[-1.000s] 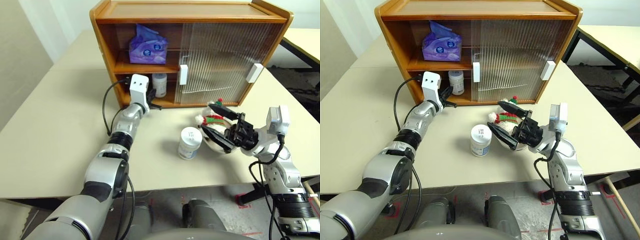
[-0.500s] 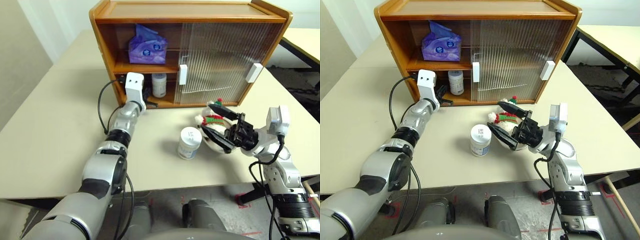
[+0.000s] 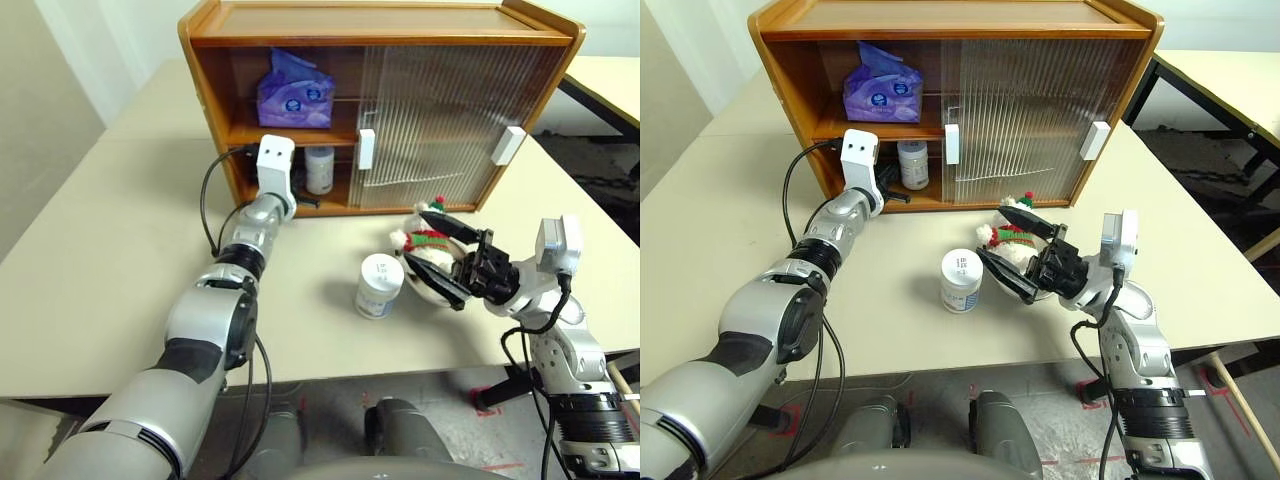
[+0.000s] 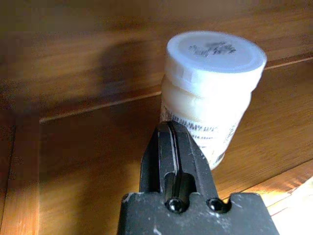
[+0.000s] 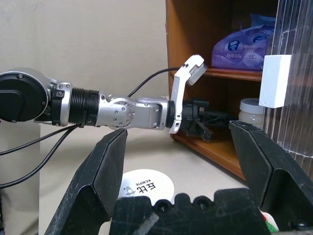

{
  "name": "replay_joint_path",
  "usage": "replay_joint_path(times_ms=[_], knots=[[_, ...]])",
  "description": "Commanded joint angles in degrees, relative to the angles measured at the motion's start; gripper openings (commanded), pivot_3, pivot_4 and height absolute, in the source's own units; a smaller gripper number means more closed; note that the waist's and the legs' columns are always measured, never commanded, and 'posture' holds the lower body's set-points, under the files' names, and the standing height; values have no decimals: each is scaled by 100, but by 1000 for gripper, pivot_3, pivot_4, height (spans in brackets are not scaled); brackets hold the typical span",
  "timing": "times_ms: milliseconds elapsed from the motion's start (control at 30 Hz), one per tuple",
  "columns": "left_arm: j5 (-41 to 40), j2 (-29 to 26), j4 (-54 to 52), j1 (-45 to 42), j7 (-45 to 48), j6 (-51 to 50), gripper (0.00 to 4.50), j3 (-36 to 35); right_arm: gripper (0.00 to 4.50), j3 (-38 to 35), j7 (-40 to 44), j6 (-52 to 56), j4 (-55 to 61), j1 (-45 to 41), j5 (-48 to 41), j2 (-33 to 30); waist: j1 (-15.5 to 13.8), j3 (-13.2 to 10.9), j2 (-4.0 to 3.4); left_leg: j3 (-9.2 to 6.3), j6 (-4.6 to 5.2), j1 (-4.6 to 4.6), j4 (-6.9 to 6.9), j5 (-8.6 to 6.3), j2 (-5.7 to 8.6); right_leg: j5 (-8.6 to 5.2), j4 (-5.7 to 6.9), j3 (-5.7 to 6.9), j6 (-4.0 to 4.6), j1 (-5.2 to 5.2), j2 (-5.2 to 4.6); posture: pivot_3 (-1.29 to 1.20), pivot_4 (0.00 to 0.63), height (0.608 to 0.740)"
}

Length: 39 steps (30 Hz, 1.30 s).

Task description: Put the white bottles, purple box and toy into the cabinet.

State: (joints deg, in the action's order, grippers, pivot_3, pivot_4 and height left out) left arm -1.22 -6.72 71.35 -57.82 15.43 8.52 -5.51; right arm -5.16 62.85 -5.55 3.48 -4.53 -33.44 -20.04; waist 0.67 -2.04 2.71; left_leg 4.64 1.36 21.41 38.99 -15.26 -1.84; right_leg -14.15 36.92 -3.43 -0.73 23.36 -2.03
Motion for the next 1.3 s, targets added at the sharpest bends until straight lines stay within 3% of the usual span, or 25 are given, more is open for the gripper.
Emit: replay_joint_path(times_ms=[33,567,700,833,933,1100,1267,1300], knots=[[151,108,184,-140,213,70,22,118,4500,-36,-34,-77,156,61,37,-71,2,0,0,0,0,0,0,0,0,0,0,-1,0,0,0,-20,0,740],[11,208,-79,188,983,167,22,51,4500,-3,-20,-74,66,2,50,-64,49,0,-1,0,1,-2,0,0,1,0,0,-2,-1,0,2,8,0,740],[-376,-75,-998,983,1815,227,22,-76,4500,-4,7,-85,-13,-32,47,-46,118,5,-8,-1,1,-3,0,1,-1,1,2,-4,1,0,2,19,0,740],[-925,-477,-2576,2093,3205,-27,22,17,4500,-41,90,-99,-151,-82,30,-82,145,6,-10,-2,1,-6,0,1,-7,11,12,-4,18,0,1,38,0,740],[-1189,-1078,-3448,2816,4420,-231,632,227,4500,-105,198,-104,-316,-179,6,-175,132,6,-10,-1,3,-9,0,1,-8,12,16,-4,23,0,1,52,0,740],[-1312,-1740,-4070,3237,5866,-325,2556,719,4500,-197,328,-130,-533,-314,-25,-293,60,7,-11,1,8,-17,0,6,-21,-2,19,-2,16,-6,-8,63,0,740],[-1151,-1664,-4081,3220,6379,-168,4476,1241,4500,-244,378,-134,-592,-388,-5,-302,-22,7,-11,5,20,-20,2,16,-18,-3,18,-4,12,-10,-14,49,0,740],[-1095,-1588,-4033,3188,6376,-112,4476,1334,4500,-251,378,-132,-591,-399,0,-304,-20,8,-12,4,21,-20,2,16,-18,-3,19,-4,11,-10,-14,43,0,740]])
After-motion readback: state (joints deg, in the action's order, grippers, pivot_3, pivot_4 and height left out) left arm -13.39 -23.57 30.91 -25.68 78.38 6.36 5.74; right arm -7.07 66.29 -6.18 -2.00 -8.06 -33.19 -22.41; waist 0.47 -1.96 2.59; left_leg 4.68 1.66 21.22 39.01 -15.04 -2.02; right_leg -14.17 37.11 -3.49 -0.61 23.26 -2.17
